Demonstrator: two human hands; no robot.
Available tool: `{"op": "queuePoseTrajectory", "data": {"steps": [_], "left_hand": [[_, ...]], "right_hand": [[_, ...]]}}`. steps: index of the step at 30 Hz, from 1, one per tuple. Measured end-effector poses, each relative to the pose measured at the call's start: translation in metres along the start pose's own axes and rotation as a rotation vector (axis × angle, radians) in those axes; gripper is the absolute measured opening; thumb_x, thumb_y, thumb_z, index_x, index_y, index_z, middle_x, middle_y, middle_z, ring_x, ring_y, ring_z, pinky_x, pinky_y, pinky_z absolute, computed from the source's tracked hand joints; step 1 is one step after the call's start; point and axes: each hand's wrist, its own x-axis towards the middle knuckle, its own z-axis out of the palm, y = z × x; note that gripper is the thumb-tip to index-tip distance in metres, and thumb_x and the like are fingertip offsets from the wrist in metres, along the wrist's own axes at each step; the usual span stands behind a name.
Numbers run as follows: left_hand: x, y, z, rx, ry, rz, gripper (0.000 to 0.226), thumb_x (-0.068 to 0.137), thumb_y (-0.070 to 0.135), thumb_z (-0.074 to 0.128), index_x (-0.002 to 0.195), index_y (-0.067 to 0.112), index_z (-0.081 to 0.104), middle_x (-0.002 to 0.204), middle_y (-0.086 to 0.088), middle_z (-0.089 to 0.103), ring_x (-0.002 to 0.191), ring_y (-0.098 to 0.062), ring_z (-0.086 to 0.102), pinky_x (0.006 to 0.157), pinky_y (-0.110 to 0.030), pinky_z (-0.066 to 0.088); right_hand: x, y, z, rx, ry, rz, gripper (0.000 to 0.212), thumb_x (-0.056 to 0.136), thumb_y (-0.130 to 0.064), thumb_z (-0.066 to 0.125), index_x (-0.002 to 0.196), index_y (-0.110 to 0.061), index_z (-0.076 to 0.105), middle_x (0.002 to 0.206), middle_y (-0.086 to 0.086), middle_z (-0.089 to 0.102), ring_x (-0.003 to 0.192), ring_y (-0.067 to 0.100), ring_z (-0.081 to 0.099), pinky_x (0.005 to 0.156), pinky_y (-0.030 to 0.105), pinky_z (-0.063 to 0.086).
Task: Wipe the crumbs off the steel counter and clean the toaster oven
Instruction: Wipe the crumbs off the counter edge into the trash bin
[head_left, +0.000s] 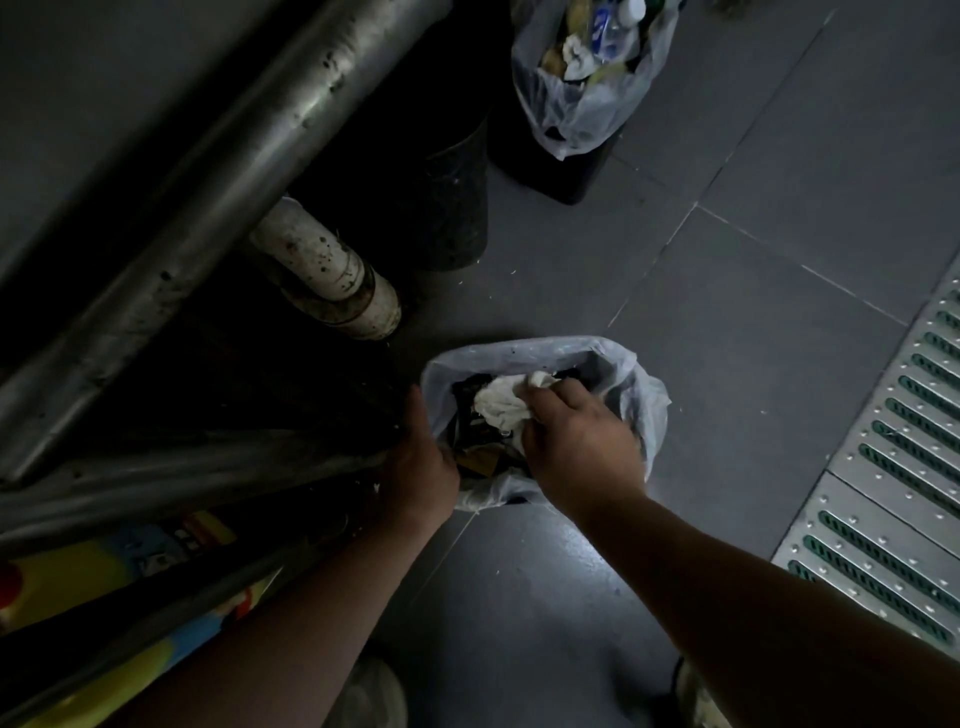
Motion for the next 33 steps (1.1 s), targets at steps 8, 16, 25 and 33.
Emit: {"op": "queuePoseTrajectory", "data": {"steps": [8, 16, 25, 33], "left_hand": [[0.007, 0.007, -0.002, -0.086, -0.047, 0.004, 0.086, 0.096, 0.015, 0.059, 0.157, 0.030, 0.000, 0.157, -0.012, 0.033, 0.141, -0.030, 0.037, 0.109, -0.039, 0.036], [-0.002, 0.017, -0.014, -0.024, -0.058, 0.013, 0.089, 0.092, 0.011, 0.063, 0.157, 0.031, 0.006, 0.156, -0.010, 0.035, 0.141, -0.028, 0.037, 0.108, -0.038, 0.038], [-0.064, 0.053, -0.058, -0.003, -0.104, 0.035, 0.086, 0.091, 0.011, 0.062, 0.155, 0.033, 0.010, 0.154, -0.007, 0.037, 0.140, -0.027, 0.039, 0.111, -0.045, 0.040], [-0.135, 0.104, -0.116, -0.033, -0.039, 0.086, 0.065, 0.092, 0.019, 0.058, 0.142, 0.039, 0.021, 0.140, -0.007, 0.054, 0.127, -0.029, 0.054, 0.099, -0.049, 0.049]], "right_hand": [[0.007, 0.001, -0.007, 0.034, 0.004, 0.016, 0.045, 0.087, -0.035, 0.041, 0.121, -0.020, 0.066, 0.102, 0.004, 0.064, 0.085, 0.025, 0.064, 0.057, 0.033, 0.055], [0.007, 0.006, -0.027, 0.008, 0.012, 0.041, 0.046, 0.089, -0.036, 0.038, 0.124, -0.021, 0.065, 0.110, 0.004, 0.066, 0.093, 0.028, 0.064, 0.067, 0.033, 0.051], [0.006, -0.017, -0.104, 0.003, 0.065, -0.022, 0.037, 0.093, -0.029, 0.053, 0.129, -0.020, 0.061, 0.111, 0.007, 0.062, 0.089, 0.026, 0.062, 0.069, 0.030, 0.048], [-0.003, -0.046, -0.201, 0.025, 0.169, -0.018, 0.037, 0.088, -0.028, 0.050, 0.119, -0.017, 0.066, 0.102, 0.010, 0.061, 0.086, 0.035, 0.061, 0.065, 0.035, 0.050]]}}
